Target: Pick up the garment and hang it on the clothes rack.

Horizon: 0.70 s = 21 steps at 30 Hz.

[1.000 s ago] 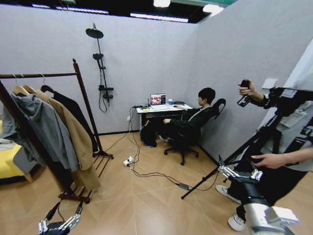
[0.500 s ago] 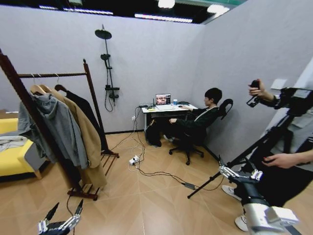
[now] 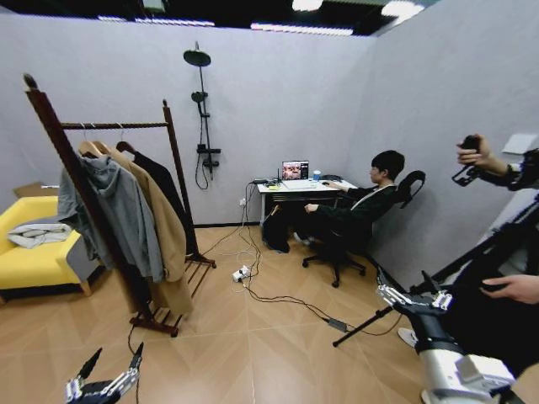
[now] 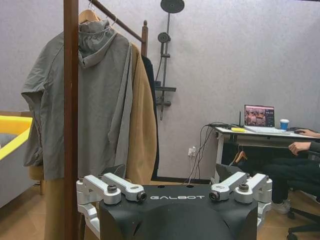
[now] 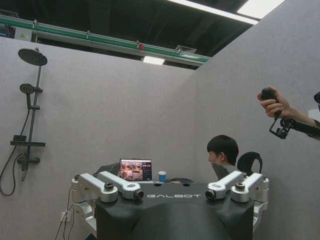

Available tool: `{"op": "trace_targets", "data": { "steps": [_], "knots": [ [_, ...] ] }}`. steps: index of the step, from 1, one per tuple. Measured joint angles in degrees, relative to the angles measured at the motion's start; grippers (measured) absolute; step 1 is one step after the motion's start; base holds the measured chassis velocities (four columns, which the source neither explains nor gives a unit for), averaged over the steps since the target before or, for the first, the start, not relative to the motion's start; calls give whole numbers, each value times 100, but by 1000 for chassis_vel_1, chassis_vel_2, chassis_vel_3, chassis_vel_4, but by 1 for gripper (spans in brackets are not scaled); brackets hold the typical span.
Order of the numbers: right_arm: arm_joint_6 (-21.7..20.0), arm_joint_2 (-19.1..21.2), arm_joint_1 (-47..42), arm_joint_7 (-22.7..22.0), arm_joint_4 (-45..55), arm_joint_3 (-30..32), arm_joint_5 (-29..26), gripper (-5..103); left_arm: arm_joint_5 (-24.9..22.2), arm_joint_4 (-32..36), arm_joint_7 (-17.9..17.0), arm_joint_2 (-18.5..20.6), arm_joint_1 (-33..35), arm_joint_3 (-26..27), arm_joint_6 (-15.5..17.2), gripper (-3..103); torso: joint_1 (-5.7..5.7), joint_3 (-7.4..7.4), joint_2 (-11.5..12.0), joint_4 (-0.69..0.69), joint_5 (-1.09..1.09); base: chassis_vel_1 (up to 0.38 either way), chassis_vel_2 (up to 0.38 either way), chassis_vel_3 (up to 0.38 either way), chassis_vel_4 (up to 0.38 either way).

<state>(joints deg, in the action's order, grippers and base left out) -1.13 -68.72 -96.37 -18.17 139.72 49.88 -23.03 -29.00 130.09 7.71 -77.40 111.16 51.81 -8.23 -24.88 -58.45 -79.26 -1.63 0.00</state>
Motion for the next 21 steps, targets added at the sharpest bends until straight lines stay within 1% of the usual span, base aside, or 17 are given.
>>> {"op": "trace_targets", "data": {
  "steps": [5,8,16,18,19,20,21],
  "knots": [
    [0,0,0,0,0,0,0,100,0,0,2,0,0,0,0,100,0,0,1,0,-1,0,0,0,0],
    [0,1,0,0,0,0,0,100,0,0,2,0,0,0,0,100,-1,-1,-1,0,-1,76,2,-102,-19],
    [0,0,0,0,0,0,0,100,0,0,2,0,0,0,0,100,-3,-5,-14,2,0,217,94,-201,-94],
    [0,0,-1,1,0,0,0,100,0,0,1,0,0,1,0,100,-4,-6,-15,2,3,155,140,-138,-117],
    [0,0,-4,0,1,0,0,100,0,0,1,0,0,1,0,100,-5,-6,-17,-2,5,93,101,-138,-117],
    [0,0,-5,0,0,0,0,100,0,0,1,0,0,1,0,100,-5,-7,-19,-2,1,93,-8,-57,-128],
    [0,0,-5,0,0,0,0,100,0,0,1,0,0,1,0,100,-6,-8,-20,0,1,0,0,0,0]
  ]
}}
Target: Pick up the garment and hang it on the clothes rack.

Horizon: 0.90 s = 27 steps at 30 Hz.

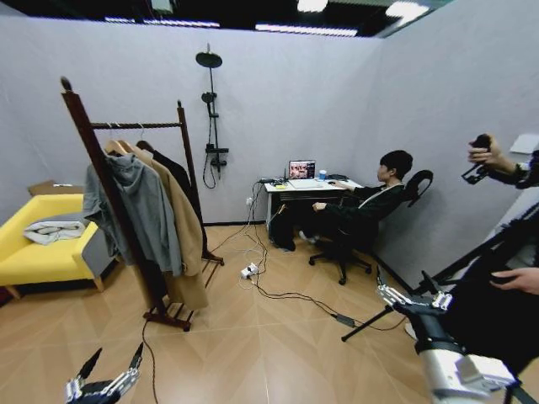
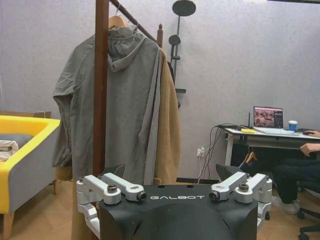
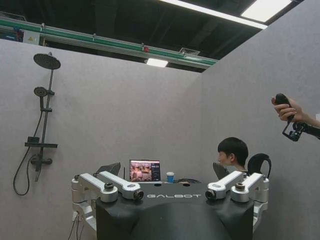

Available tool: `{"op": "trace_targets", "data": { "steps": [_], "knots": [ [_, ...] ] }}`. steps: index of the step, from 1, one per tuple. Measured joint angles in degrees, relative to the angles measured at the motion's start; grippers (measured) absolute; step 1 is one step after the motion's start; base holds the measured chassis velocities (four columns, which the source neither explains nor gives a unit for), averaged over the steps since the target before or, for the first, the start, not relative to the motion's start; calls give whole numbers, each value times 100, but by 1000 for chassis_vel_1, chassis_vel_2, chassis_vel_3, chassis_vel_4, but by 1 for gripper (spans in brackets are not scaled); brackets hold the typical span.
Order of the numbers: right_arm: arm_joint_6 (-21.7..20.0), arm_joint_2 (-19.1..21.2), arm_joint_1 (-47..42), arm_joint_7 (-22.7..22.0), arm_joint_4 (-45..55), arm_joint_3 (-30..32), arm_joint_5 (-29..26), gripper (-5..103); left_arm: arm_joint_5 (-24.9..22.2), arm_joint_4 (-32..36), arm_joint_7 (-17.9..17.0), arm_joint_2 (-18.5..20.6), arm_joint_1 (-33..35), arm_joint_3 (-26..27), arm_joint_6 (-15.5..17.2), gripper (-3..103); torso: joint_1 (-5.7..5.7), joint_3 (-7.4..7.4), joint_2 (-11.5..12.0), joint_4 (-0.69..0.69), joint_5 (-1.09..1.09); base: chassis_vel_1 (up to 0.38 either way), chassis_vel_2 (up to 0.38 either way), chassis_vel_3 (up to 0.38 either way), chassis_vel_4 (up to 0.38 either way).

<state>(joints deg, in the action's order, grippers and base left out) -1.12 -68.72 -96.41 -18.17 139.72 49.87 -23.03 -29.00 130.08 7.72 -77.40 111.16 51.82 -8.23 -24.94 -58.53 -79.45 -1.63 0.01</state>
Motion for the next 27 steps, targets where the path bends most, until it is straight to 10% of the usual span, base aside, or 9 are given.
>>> {"op": "trace_targets", "data": {
  "steps": [27],
  "knots": [
    [0,1,5,-1,-2,1,0,100,0,1,7,-1,0,-2,0,100,-8,-7,-8,1,-9,-158,-140,153,146]
  ]
}}
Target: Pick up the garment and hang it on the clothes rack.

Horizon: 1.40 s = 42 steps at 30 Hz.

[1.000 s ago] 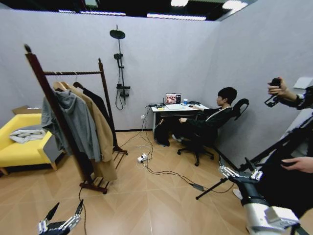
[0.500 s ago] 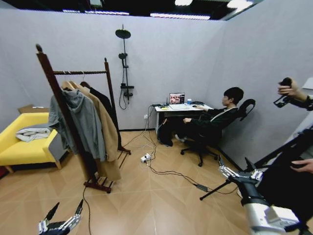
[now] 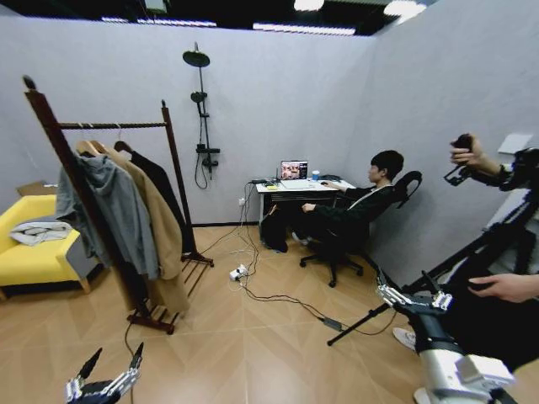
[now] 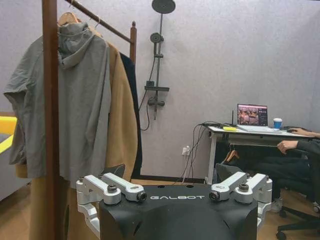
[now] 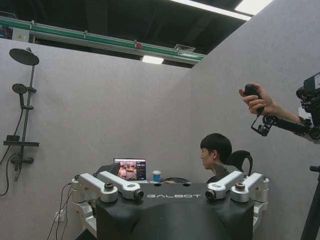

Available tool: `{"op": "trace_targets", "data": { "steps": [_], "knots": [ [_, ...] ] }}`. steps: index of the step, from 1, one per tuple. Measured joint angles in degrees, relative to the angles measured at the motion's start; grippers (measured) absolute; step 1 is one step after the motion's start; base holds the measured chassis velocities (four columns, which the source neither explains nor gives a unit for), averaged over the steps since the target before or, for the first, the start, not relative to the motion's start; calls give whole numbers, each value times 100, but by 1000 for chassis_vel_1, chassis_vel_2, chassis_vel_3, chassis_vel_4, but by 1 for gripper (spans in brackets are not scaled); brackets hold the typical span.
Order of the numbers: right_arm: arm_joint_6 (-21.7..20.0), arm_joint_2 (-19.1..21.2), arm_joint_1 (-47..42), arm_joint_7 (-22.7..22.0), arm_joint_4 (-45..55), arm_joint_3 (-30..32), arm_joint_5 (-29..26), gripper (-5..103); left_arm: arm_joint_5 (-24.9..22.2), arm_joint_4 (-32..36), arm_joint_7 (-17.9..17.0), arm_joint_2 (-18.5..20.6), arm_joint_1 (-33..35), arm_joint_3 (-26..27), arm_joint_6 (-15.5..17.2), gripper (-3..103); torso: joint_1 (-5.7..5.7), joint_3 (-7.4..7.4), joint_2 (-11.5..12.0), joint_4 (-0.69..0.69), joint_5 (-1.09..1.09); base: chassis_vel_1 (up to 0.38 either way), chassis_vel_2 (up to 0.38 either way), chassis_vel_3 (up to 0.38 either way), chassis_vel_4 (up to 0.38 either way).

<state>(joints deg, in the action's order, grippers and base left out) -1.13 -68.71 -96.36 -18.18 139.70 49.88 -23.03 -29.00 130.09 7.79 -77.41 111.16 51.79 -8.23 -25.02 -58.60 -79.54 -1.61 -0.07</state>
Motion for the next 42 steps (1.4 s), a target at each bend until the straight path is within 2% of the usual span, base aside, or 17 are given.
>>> {"op": "trace_targets", "data": {
  "steps": [3,6,8,17,25,28,30,31,42],
  "knots": [
    [0,0,-1,0,0,1,0,100,0,0,0,0,0,0,0,100,0,1,-1,-2,10,-87,-107,87,41],
    [0,0,0,0,0,0,0,100,0,0,0,0,0,0,0,100,-1,0,0,-1,5,11,41,-31,-20],
    [0,0,0,0,1,0,0,100,0,0,-3,0,0,1,0,100,-3,0,-1,0,12,136,76,-146,-60],
    [0,-1,0,0,2,-1,0,100,0,0,-5,1,0,2,0,100,-2,0,-3,-2,5,232,63,-255,-38],
    [0,-2,-6,1,4,-2,0,100,0,0,-11,1,0,4,0,100,4,2,-9,-3,9,263,4,-278,2],
    [0,-2,-6,1,4,-2,0,100,0,-1,-11,1,0,4,0,100,4,1,-8,-2,11,32,14,-60,7],
    [0,-1,0,0,3,-1,0,100,0,0,-9,1,0,3,0,100,-4,-3,-2,-1,0,0,0,0,0],
    [0,0,2,0,3,0,0,100,0,0,-6,1,0,1,0,100,-7,-3,-1,-1,6,0,0,0,0],
    [0,0,-2,1,2,0,0,100,0,0,-8,1,0,1,0,100,0,0,-5,-2,9,55,9,-47,2]
  ]
}}
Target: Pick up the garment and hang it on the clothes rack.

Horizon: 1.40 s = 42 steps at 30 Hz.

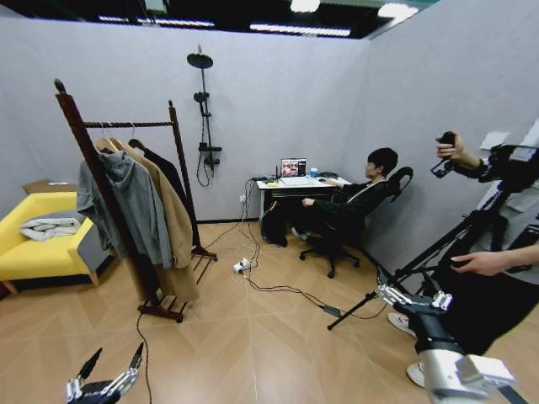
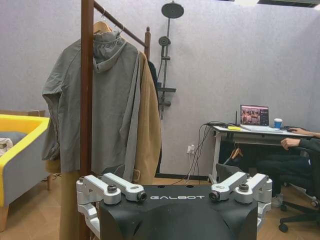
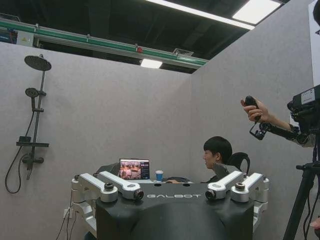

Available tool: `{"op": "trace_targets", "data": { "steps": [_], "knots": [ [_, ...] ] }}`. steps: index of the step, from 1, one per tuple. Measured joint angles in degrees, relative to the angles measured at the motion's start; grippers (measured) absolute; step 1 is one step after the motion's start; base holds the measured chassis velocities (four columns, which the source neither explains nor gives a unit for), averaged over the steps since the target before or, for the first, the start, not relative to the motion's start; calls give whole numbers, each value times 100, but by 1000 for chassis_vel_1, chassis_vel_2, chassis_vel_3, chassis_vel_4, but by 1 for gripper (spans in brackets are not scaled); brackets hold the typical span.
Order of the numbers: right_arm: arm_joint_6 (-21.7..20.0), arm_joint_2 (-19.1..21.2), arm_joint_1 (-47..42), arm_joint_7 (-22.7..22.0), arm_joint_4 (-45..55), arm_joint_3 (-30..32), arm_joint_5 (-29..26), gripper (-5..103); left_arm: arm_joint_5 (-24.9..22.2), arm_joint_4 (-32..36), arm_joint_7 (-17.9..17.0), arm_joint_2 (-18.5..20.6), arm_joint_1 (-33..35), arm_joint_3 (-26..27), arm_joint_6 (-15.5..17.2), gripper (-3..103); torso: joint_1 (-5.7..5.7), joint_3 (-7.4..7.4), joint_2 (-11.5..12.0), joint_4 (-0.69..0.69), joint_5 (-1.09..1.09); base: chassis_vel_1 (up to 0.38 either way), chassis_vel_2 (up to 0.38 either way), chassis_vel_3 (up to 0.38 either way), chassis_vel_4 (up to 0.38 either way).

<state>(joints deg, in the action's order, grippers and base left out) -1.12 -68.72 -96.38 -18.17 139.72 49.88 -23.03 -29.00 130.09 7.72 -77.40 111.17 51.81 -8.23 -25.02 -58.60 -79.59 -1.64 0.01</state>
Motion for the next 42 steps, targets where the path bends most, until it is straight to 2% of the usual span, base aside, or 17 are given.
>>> {"op": "trace_targets", "data": {
  "steps": [22,35,42],
  "knots": [
    [0,0,2,0,-2,0,0,100,0,0,3,0,0,0,0,100,-2,-2,1,1,-6,-90,-88,95,86],
    [0,0,2,0,-1,-1,0,100,0,0,1,0,0,0,0,100,-5,-4,-6,1,0,-2,-7,8,10],
    [0,0,1,0,-1,0,0,100,0,0,2,0,0,0,0,100,-120,-123,-241,1,-2,0,0,0,0]
  ]
}}
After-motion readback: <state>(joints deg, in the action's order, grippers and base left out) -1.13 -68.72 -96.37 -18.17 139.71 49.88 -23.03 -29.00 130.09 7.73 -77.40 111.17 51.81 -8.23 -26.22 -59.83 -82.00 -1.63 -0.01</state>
